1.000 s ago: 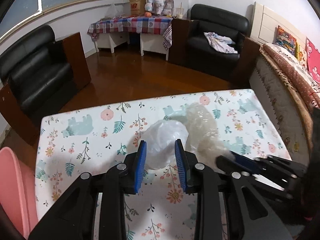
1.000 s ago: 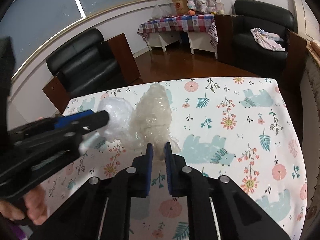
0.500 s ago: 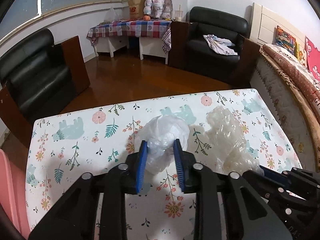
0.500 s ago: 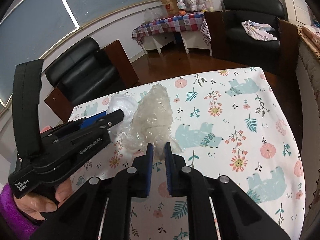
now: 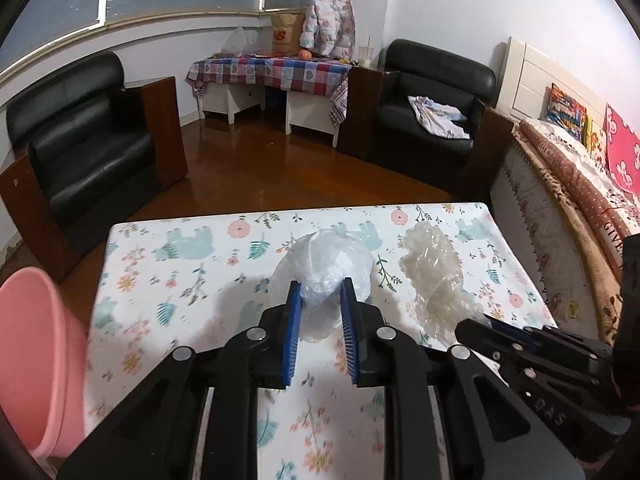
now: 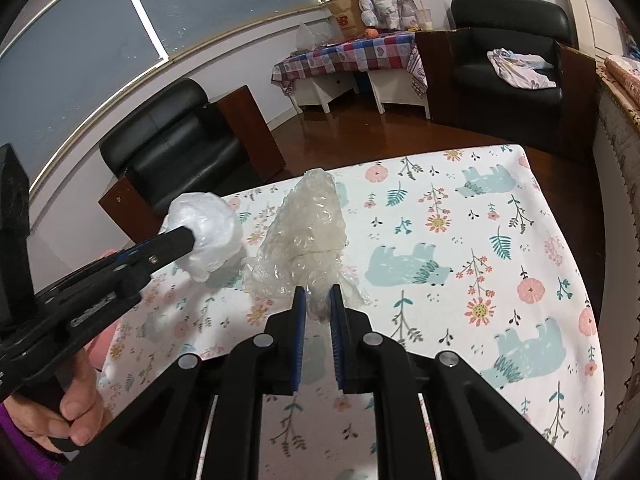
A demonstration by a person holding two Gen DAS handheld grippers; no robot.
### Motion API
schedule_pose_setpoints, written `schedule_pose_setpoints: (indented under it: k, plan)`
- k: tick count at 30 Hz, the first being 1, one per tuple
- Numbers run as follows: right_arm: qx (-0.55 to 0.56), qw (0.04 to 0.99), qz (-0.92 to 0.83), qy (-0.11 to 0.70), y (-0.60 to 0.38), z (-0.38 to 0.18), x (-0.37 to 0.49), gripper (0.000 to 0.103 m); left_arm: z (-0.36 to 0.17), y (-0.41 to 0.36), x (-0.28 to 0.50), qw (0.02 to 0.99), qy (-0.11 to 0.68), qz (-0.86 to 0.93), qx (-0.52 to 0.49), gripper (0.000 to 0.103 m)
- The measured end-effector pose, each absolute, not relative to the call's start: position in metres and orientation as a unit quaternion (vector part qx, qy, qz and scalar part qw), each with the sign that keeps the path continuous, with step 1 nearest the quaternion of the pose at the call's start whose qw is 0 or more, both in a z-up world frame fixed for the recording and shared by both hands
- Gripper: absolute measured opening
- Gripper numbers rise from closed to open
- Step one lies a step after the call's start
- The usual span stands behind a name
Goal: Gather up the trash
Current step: 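Grasp the white plastic bag with the left gripper while the right grasps the clear bag, then carry the white bag and clear bag over the pink bucket with both grippers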
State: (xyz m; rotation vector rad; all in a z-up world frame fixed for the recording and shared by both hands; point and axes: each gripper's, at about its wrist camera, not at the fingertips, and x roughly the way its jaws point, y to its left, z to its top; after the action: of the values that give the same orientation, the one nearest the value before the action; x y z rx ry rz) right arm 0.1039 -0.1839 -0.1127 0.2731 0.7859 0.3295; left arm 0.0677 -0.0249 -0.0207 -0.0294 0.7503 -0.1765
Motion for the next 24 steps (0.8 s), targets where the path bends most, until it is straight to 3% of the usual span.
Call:
schedule_pose_setpoints:
  k: [24]
  plan:
    - [0.085, 0.905, 0.216, 0.358, -0.117, -0.073, 0.051, 0.011, 0.012, 0.041, -0.012, 0.941, 0.338, 0.005, -0.035, 0.019]
